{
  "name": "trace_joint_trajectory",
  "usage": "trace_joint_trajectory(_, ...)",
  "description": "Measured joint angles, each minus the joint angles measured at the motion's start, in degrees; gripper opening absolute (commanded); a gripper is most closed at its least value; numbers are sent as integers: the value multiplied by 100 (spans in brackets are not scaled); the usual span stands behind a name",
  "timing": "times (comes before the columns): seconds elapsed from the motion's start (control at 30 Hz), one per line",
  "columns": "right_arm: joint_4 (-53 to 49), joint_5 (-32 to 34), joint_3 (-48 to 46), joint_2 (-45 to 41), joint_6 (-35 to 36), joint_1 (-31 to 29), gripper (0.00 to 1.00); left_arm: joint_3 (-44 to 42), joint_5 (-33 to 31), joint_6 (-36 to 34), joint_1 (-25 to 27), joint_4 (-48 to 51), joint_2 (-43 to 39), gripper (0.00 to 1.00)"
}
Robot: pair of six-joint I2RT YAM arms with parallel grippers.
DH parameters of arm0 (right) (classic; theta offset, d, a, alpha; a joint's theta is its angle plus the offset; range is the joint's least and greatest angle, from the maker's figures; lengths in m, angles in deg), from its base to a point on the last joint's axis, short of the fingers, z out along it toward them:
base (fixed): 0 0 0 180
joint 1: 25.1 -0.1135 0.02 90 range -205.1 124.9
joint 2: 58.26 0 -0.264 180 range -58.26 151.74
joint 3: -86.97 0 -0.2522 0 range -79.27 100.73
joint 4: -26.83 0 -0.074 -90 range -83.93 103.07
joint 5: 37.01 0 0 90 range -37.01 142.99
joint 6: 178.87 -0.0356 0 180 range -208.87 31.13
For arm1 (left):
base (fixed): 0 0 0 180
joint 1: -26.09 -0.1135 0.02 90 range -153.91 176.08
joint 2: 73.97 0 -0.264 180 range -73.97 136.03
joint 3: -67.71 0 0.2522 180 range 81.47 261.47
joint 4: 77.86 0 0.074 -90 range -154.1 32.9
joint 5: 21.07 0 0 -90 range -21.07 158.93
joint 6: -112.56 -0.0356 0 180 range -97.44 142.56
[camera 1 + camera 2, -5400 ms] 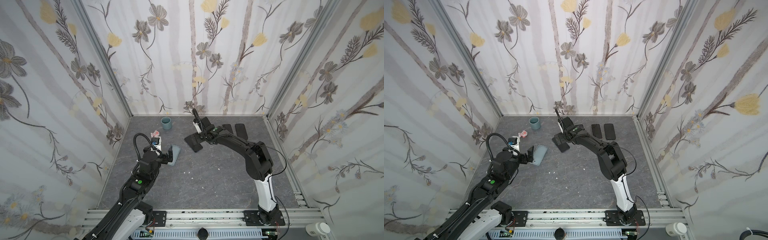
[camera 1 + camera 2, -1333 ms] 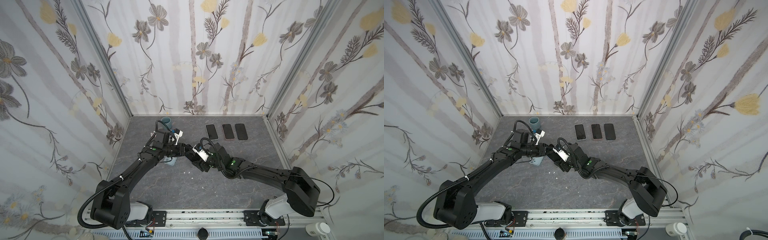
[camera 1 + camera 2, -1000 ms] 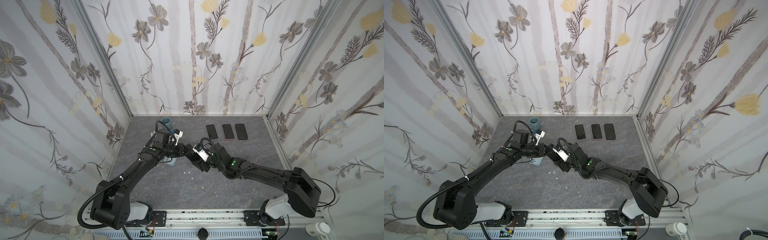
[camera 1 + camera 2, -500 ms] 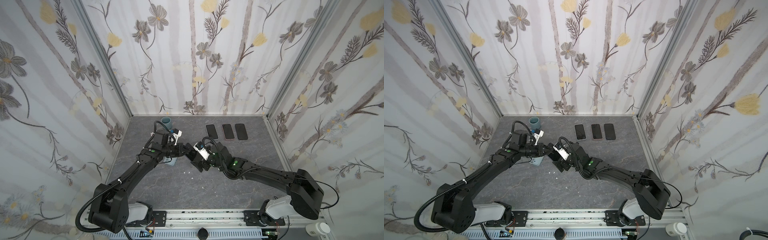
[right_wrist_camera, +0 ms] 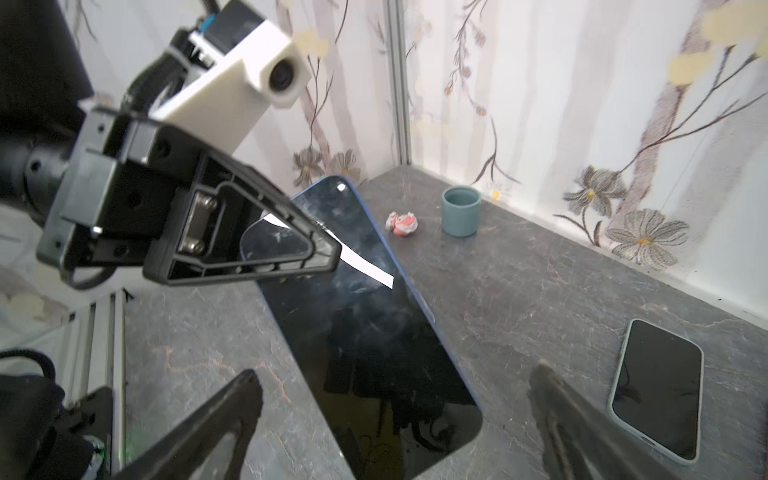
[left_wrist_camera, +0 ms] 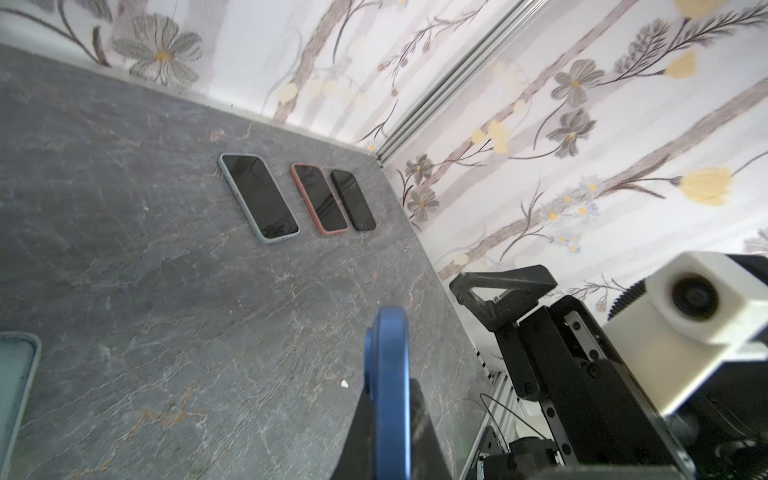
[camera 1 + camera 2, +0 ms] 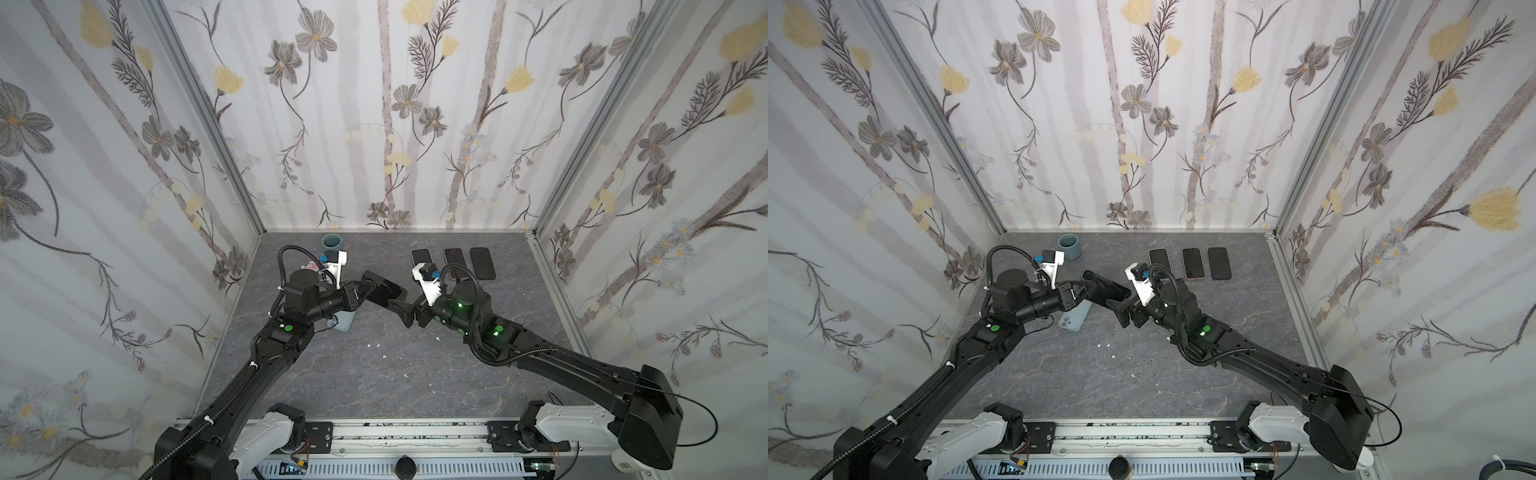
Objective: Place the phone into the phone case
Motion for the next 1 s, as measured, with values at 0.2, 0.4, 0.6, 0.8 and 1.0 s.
trace_joint_trajectory(0.2,807,-535,-367,-435,-717,321,83,-549,-310,407,0,-1473,-610,0)
trace_joint_trajectory(0.4,1224,-949,-402,-577,-1257,597,70,-809,-299,787,-2,-2778,-916,0)
trace_joint_trajectory(0.6,1537,-1443,-431,-610,-1563,691,65,-1073,-81,1150,2,-3849,-1067,0)
trace_joint_trajectory(0.8,1950,-2234,-352,-492,-1746,688,59,-1189,223,1471,22,-4555,-1064,0)
trace_joint_trajectory(1.0,2389,-3040,-197,-295,-1965,686,40,-1220,452,1622,105,-5005,-1045,0)
